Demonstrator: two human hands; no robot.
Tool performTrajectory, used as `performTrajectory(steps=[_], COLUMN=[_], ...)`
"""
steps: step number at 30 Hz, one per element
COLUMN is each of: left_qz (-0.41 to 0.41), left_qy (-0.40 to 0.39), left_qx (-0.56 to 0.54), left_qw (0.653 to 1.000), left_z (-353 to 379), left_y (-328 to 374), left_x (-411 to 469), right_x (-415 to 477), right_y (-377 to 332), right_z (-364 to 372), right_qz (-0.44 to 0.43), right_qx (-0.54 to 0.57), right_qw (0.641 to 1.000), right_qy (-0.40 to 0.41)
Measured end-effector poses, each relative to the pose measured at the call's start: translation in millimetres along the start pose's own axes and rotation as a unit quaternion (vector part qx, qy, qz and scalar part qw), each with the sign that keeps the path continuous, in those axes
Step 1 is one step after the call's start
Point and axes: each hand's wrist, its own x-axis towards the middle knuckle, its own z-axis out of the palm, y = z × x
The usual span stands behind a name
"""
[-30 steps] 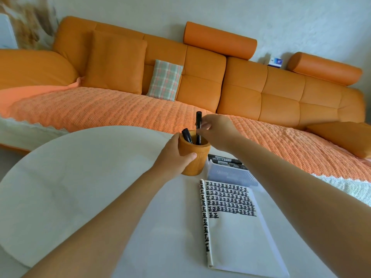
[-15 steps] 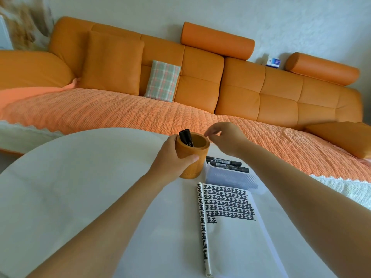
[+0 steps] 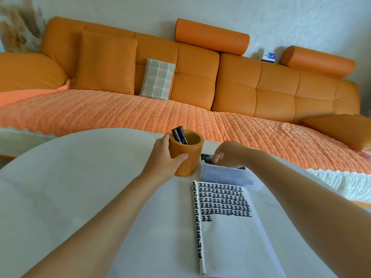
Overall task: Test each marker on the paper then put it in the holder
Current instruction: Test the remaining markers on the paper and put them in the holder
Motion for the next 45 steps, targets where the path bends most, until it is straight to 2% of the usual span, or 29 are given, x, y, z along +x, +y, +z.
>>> performTrajectory(steps=[3,5,7,12,17,19,21,24,28,30,34,36,37,38,40,41,43,45], left_qz=[0.011,0.059,0.110,0.191,0.204,0.212,0.207,0.181,0.164,0.157,0.164,0.171,0.177,0.188,0.216,0.230,0.252,0.269], left_qy=[0.057,0.127,0.158,0.103,0.028,0.009,-0.010,-0.046,-0.098,-0.112,-0.123,-0.124,-0.123,-0.121,-0.117,-0.117,-0.118,-0.122], left_qx=[0.040,0.070,0.080,0.063,0.045,0.039,0.035,0.043,0.084,0.102,0.115,0.132,0.143,0.155,0.181,0.191,0.201,0.198], left_qw=[0.998,0.988,0.978,0.974,0.978,0.976,0.978,0.981,0.978,0.976,0.972,0.968,0.966,0.962,0.952,0.947,0.939,0.935], left_z=[0.8,0.0,-1.6,0.9,8.4,11.3,14.4,19.2,24.5,26.6,28.5,25.8,23.0,20.1,14.8,13.3,13.4,16.7], left_y=[4.7,11.1,20.2,40.2,47.7,48.4,50.2,53.9,54.7,55.0,53.8,50.9,49.8,48.7,47.9,48.9,52.2,57.2], left_x=[-6.0,-11.1,-15.5,-33.1,-53.3,-61.0,-67.8,-75.6,-84.2,-86.9,-86.4,-84.6,-83.8,-82.6,-80.9,-81.1,-82.9,-86.8], right_x=[1.5,0.9,-0.4,-12.7,-48.1,-65.7,-81.8,-98.7,-113.8,-117.3,-121.5,-123.8,-124.5,-124.5,-124.1,-125.0,-125.5,-126.2], right_y=[3.0,4.9,6.0,9.4,4.5,2.4,-0.5,-3.5,1.6,7.2,14.0,17.0,18.5,20.2,22.6,22.6,21.0,14.5], right_z=[2.4,3.6,3.6,0.0,-2.1,-1.4,3.8,24.1,52.4,63.2,74.8,75.5,75.5,76.3,78.0,77.9,77.6,78.6], right_qz=[0.000,0.000,-0.003,-0.015,-0.054,-0.063,-0.053,-0.039,-0.007,-0.004,-0.004,0.001,0.004,0.006,0.003,-0.011,-0.069,-0.140], right_qx=[0.008,0.020,0.049,0.128,0.219,0.321,0.446,0.592,0.701,0.727,0.749,0.733,0.699,0.642,0.493,0.416,0.278,0.197], right_qw=[1.000,1.000,0.999,0.986,0.949,0.912,0.856,0.774,0.687,0.664,0.649,0.670,0.705,0.755,0.850,0.885,0.925,0.935], right_qy=[-0.003,-0.002,0.009,0.105,0.221,0.246,0.255,0.221,0.188,0.175,0.133,0.117,0.120,0.136,0.185,0.207,0.249,0.260])
